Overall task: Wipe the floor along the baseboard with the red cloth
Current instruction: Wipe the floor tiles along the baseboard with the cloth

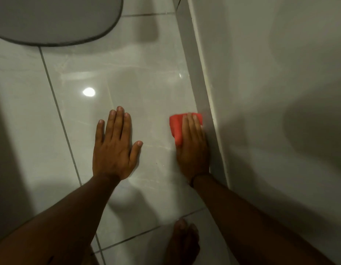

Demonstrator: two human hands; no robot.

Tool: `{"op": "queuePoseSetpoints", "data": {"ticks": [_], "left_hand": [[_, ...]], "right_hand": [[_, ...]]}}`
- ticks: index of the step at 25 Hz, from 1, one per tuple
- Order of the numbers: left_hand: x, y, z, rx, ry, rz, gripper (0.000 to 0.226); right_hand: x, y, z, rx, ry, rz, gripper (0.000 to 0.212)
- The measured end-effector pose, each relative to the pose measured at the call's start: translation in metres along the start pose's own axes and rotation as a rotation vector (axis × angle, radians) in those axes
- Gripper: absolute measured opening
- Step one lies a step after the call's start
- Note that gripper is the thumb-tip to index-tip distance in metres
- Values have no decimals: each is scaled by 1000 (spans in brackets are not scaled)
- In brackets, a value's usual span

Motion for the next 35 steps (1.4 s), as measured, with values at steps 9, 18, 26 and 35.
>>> {"op": "queuePoseSetpoints", "data": {"ticks": [9, 18, 26, 35], "left_hand": [[1, 0, -1, -1, -11, 4, 85], [2, 6, -3, 13, -4, 13, 84], [1, 5, -2, 22, -5, 13, 85], [2, 5, -3, 25, -12, 6, 85]], "right_hand": [[-16, -3, 7, -71, -61, 13, 59], [78, 12, -8, -107, -171, 72, 61], [113, 15, -24, -34, -157, 107, 59], [68, 6, -10, -100, -181, 82, 59]]}}
Point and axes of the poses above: each hand's wrist, its own x-axis away from the middle knuckle, its own y-axis out of the back of the hand, z = x × y, the point moved 2 cm from there along -x, towards the middle knuckle, and after that the axes turned 8 degrees about -z, right-handed, at the moved point
